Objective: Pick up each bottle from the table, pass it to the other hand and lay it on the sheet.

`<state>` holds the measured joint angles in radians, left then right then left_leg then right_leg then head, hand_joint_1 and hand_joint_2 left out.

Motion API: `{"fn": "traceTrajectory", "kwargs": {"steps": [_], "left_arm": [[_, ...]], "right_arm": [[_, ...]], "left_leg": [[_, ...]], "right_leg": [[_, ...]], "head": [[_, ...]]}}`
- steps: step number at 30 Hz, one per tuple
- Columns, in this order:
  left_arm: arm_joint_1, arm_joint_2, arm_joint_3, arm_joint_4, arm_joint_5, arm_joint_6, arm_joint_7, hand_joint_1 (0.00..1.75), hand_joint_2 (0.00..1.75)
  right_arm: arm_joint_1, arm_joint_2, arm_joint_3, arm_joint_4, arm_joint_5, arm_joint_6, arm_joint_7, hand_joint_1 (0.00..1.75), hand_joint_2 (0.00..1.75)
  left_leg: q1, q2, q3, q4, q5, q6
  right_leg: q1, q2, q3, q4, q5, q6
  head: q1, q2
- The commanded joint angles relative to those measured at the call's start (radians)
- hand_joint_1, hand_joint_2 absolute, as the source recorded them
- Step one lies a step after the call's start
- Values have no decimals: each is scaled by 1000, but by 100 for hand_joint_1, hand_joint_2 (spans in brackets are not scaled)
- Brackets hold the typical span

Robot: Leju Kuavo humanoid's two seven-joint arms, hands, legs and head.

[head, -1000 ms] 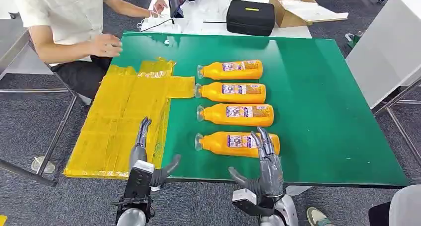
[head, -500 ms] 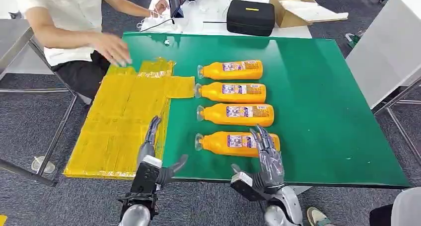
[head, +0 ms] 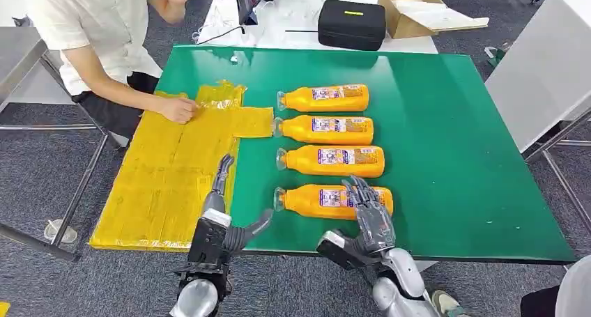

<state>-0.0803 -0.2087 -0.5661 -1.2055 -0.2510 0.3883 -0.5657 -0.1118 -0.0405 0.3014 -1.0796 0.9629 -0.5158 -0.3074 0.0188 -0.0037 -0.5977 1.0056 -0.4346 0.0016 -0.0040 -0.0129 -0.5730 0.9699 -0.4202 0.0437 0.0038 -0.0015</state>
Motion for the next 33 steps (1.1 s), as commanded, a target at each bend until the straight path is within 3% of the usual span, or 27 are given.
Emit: {"fn": "traceTrajectory", "kwargs": {"steps": [1, 7, 10, 12, 18, 21, 30, 31, 32, 33], "left_arm": [[-54, 10, -33, 40, 0, -5, 11, 0, 175], [-52, 6, -26, 44, 1, 7, 7, 0, 175], [-38, 9, -27, 28, -11, 11, 9, 0, 175], [-23, 9, -17, 6, 61, -74, 45, 0, 175], [-22, 10, -19, 2, 60, -80, 44, 0, 175], [-23, 4, 7, 19, 174, -188, 97, 0, 175], [-30, -5, 6, 27, 128, -127, 78, 0, 175], [-32, -6, 4, 29, 127, -124, 77, 0, 175], [-36, -8, 4, 35, 128, -119, 76, 0, 175], [-40, -8, 3, 39, 130, -118, 76, 0, 175]], "right_arm": [[-107, -62, 62, 109, 88, -27, 60, 0, 175], [-144, -64, 57, 130, 112, 12, 106, 0, 175], [-137, -66, 67, 129, 178, 39, 194, 0, 175], [-124, -72, 65, 112, 193, 67, 226, 0, 175], [-114, -77, 66, 97, 196, 83, 235, 0, 175], [-83, -77, 70, 76, 182, 133, 248, 0, 175], [-33, -95, 61, 93, 124, 210, 247, 0, 175], [-37, -100, 58, 101, 108, 229, 243, 150, 175], [-47, -109, 55, 118, 91, 253, 235, 175, 175], [-53, -112, 50, 130, 72, 272, 226, 175, 175]], "left_leg": [[-1, 1, 3, 0, -1, 1], [-1, 1, 1, 0, 0, 1], [-2, 2, 3, 0, 0, 2], [-2, 1, 2, 0, 0, 2], [-2, 1, 2, 0, 0, 2], [-1, 0, 1, 0, 0, 1], [-1, -1, 4, -1, 0, 1], [-1, -1, 4, -1, 1, 1], [-1, -2, 4, 0, 1, 1], [-1, -2, 5, -1, 1, 2]], "right_leg": [[-1, 2, 2, 1, 0, -1], [-1, 2, 1, 0, 0, 0], [-1, 2, 2, 0, 0, -1], [-1, 2, 1, 0, 0, -1], [-1, 2, 2, 0, 0, 0], [-1, 0, 1, 0, 0, 0], [0, -1, 3, -1, 0, -1], [0, -1, 4, -1, 0, 0], [0, -1, 4, -1, 0, 0], [0, -2, 5, -1, 0, 0]], "head": [[0, 0], [0, 0], [0, 0], [0, 0], [0, 0], [0, 0], [0, 0], [0, 0], [0, 0], [0, 0]]}}
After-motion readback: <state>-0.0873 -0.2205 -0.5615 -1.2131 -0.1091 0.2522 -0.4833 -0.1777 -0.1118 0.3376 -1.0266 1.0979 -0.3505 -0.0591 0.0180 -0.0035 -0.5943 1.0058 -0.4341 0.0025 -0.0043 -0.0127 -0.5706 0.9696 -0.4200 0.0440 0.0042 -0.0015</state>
